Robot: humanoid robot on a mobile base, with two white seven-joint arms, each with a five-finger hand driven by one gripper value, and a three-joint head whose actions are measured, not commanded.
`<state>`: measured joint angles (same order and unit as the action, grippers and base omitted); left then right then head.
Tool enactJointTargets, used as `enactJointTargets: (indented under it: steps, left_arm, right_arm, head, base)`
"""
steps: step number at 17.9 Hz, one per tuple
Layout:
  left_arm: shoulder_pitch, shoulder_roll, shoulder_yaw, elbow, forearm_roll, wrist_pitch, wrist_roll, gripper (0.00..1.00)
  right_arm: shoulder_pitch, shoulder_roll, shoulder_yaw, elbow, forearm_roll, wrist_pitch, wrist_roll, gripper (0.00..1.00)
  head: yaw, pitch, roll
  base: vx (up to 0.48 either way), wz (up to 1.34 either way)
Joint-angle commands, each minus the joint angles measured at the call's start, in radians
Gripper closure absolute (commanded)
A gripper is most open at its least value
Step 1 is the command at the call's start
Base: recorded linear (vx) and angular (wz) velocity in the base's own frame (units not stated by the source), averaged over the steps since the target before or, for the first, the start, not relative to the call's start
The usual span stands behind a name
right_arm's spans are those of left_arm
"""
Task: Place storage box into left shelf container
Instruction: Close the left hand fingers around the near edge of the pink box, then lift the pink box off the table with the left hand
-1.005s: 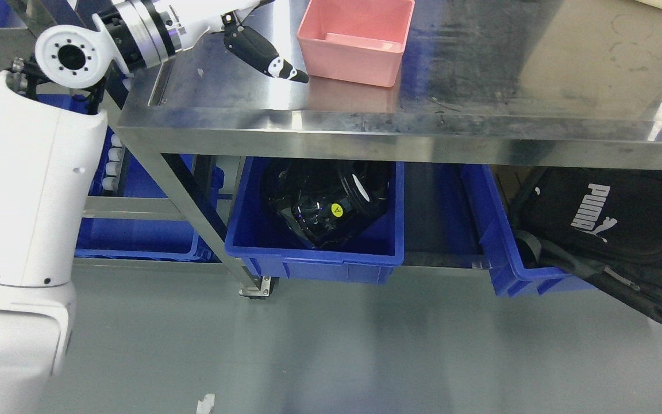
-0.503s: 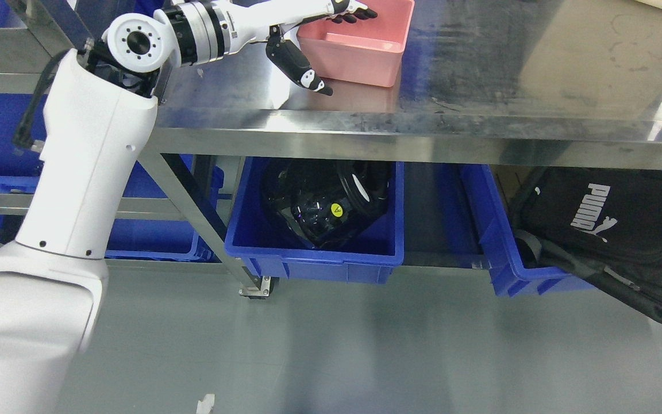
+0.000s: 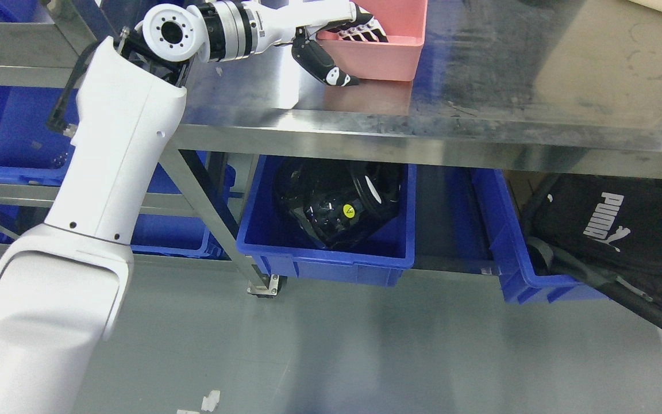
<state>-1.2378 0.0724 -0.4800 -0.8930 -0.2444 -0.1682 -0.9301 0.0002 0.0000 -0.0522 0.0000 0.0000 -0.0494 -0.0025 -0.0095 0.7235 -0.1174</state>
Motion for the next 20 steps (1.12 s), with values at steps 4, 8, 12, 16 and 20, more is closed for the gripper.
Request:
enactJointTargets:
  steps: [4,8,12,16,20]
  left_arm:
    - [-0.008,-0.055,0.280,0.135,0.011,-0.060,-0.118,1.00]
    - [-0.002,-0.055,0.397,0.135,0.267,-0.063,-0.075,1.00]
    - [0.030,-0.055,0.426,0.122,0.583,-0.065,-0.065,1.00]
    - [0.087,-0.055,0.428,0.021,0.727,-0.085,-0.047,1.00]
    - [0.226,-0.055,0.391,-0.194,0.789,-0.160,0.095,0.99]
  right_arm:
    - [-0.003,-0.017,0.000,-0.017,-0.021,0.000,-0.001,0.00]
    - [-0.003,-0.017,0.000,-0.017,-0.021,0.000,0.001,0.00]
    - [-0.005,-0.017,0.000,-0.017,-0.021,0.000,-0.001,0.00]
    - [-0.003,-0.017,0.000,-0.017,-0.021,0.000,-0.001,0.00]
    - [-0.003,-0.017,0.000,-0.017,-0.021,0.000,0.001,0.00]
  head:
    - [0.0000,0.000,0.000]
    - [0.0000,0.000,0.000]
    - [0.0000,0.000,0.000]
    - [0.0000,0.000,0.000]
    - [0.0000,0.000,0.000]
  base:
    - [0.011,0.22]
    - [0.012,0.04]
    - [-0.004,-0.04]
    - [0.000,0.00]
    - [0.000,0.00]
